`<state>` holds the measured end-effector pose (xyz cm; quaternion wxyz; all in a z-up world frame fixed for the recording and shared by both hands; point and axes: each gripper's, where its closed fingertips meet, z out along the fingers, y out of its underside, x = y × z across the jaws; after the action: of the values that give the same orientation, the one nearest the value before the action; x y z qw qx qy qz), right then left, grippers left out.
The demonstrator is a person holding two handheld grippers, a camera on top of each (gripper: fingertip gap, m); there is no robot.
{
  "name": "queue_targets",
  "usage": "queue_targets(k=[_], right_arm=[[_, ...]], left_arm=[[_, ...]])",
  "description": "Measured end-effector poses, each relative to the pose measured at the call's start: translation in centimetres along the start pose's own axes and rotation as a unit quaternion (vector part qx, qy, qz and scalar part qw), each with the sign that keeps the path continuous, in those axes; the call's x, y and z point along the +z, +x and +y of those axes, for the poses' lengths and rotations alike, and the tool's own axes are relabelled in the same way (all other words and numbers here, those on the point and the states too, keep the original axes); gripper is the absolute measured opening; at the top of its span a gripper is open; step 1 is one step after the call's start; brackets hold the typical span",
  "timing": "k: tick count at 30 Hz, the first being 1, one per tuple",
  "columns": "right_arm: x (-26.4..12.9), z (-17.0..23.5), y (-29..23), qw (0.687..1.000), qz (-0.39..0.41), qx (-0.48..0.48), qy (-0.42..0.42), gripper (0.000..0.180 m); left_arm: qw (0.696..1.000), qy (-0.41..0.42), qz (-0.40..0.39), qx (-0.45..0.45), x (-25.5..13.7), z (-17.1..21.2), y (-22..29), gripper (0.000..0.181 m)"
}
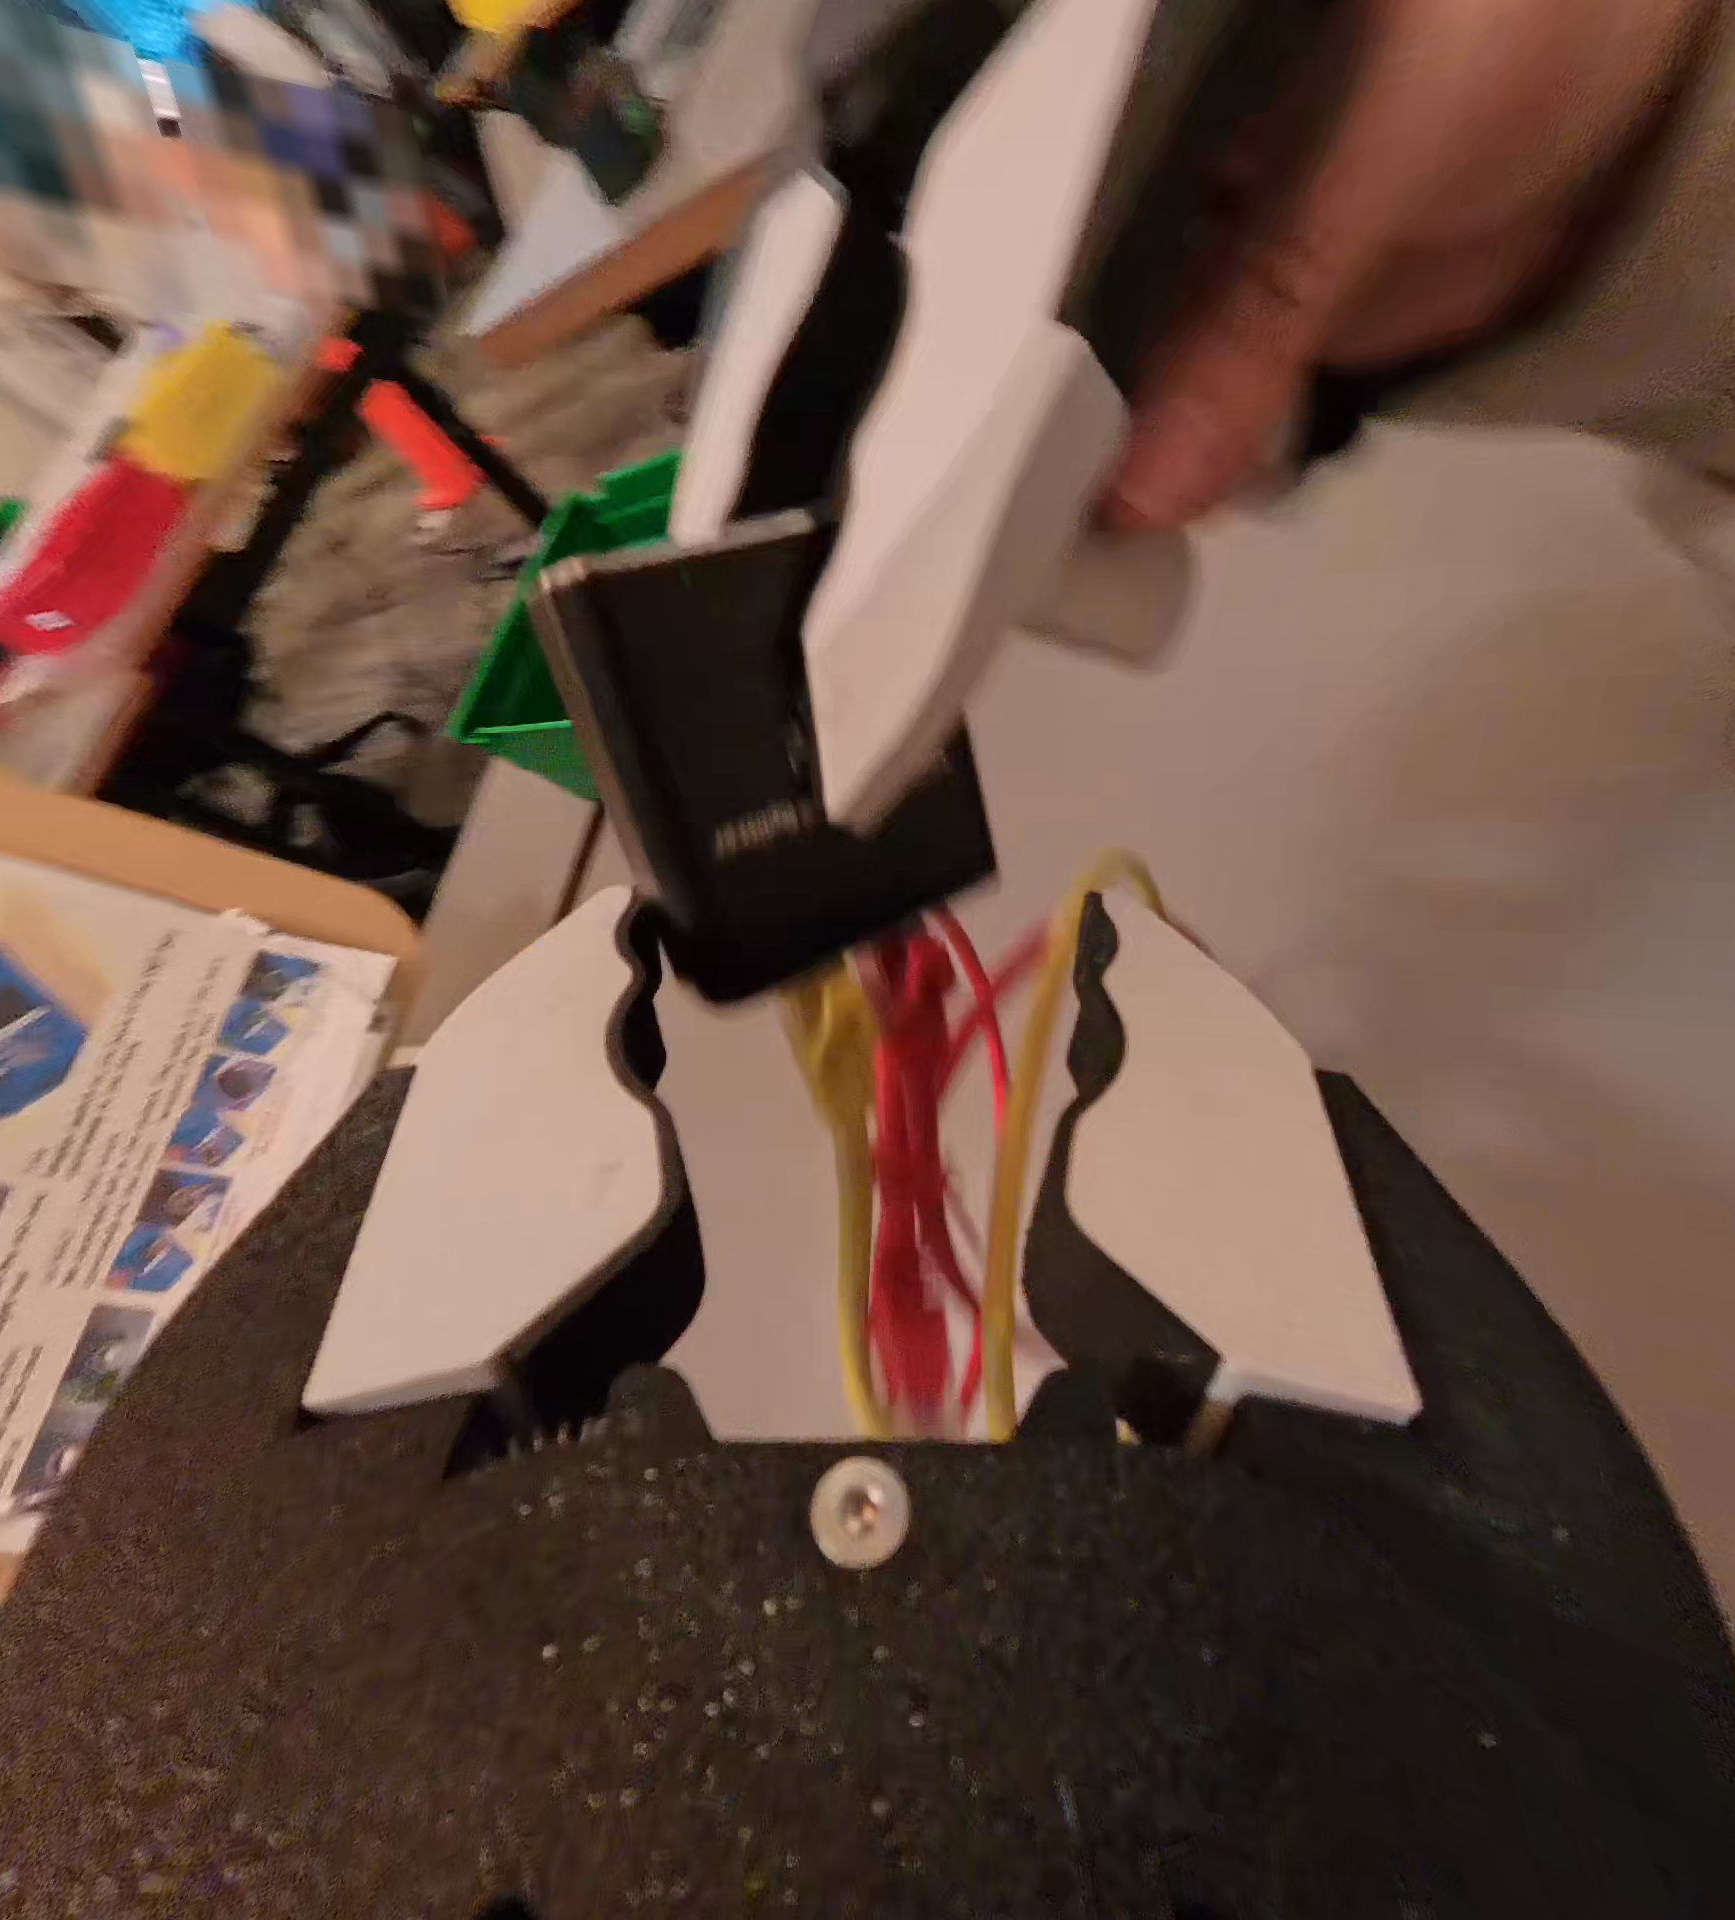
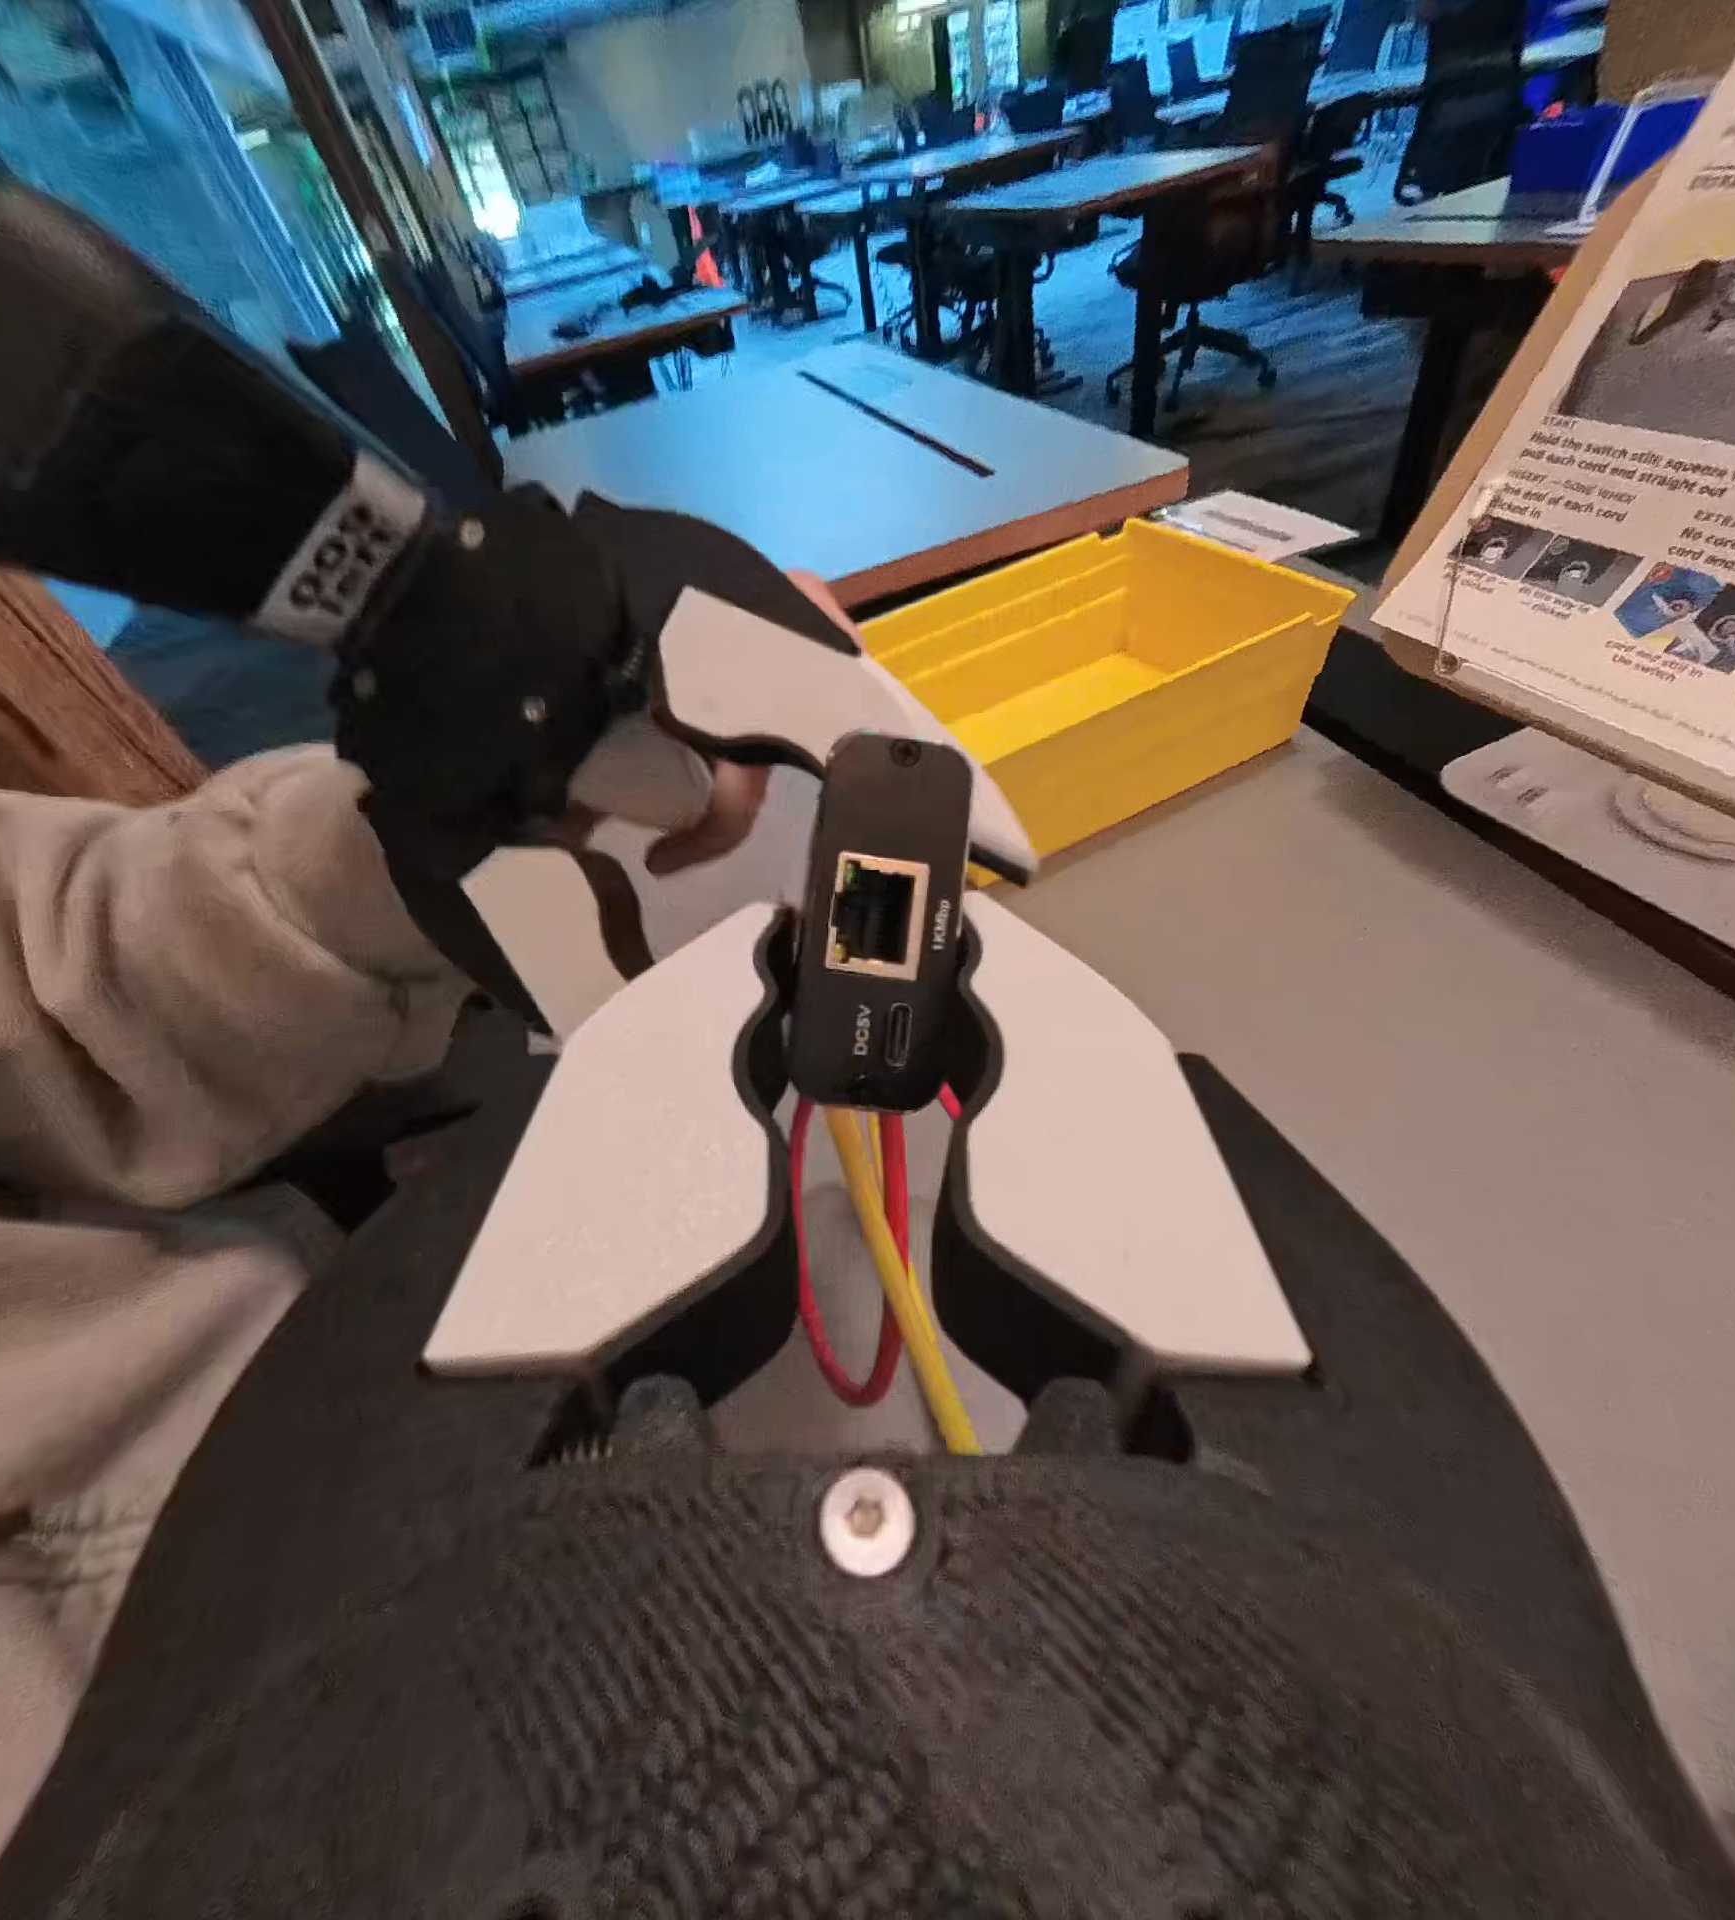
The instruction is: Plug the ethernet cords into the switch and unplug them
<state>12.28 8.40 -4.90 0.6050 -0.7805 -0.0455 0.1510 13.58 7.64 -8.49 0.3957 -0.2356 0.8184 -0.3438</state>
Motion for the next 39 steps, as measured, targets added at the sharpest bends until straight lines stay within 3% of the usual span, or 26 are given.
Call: queue_targets(k=[5,8,11,14,18,23,26,28,29,32,34,36,38,39], right_arm=[[-2.0,0.2,-1.7,0.984,-0.067,-0.127,-0.109,0.027],[-1.6,0.2,-3.0,0.965,-0.081,-0.181,-0.174,0.027],[-1.1,0.6,-3.4,0.948,-0.067,-0.211,-0.227,0.027],[-0.7,1.3,-3.0,0.94,-0.05,-0.226,-0.251,0.027],[-0.3,1.9,-3.0,0.939,-0.061,-0.225,-0.251,0.028],[-1.2,-1.0,-1.5,0.966,-0.015,-0.22,-0.136,0.037],[-2.4,-3.1,0.0,0.984,0.098,-0.151,-0.015,0.065],[-2.6,-3.2,0.0,0.975,0.167,-0.128,0.075,0.075],[-2.2,-2.6,-0.1,0.968,0.193,-0.122,0.101,0.071],[-0.5,0.1,1.7,0.944,0.288,-0.115,0.114,0.075],[0.6,1.0,2.9,0.935,0.319,-0.096,0.119,0.079],[2.0,1.7,3.2,0.937,0.317,-0.097,0.109,0.07],[2.4,2.3,3.1,0.937,0.318,-0.115,0.088,0.032],[2.1,2.3,2.9,0.936,0.314,-0.134,0.085,0.03]], left_arm=[[0.987,-0.012,0.158,0.001,-4.7,-1.1,1.8,0.069],[0.981,-0.013,0.191,-0.033,-4.6,-2.4,1.3,0.067],[0.963,0.039,0.251,-0.094,-5.1,-4.6,1.9,0.05],[0.959,0.001,0.244,-0.147,-4.4,-3.5,1.4,0.024],[0.957,0.0,0.247,-0.149,-4.1,-2.8,1.4,0.023],[0.948,0.071,0.223,-0.215,-4.7,-3.1,-0.7,0.023],[0.937,0.124,0.169,-0.278,-5.2,-3.0,-3.2,0.023],[0.922,0.158,0.121,-0.333,-5.0,-2.6,-4.9,0.023],[0.909,0.176,0.1,-0.364,-4.8,-2.4,-5.6,0.023],[0.862,0.234,0.061,-0.445,-4.1,-2.5,-6.4,0.023],[0.848,0.249,0.057,-0.464,-3.4,-2.7,-5.7,0.024],[0.841,0.255,0.055,-0.474,-2.9,-3.2,-4.8,0.023],[0.84,0.256,0.056,-0.475,-2.8,-3.5,-4.3,0.023],[0.845,0.253,0.061,-0.468,-3.0,-3.5,-4.1,0.023]])
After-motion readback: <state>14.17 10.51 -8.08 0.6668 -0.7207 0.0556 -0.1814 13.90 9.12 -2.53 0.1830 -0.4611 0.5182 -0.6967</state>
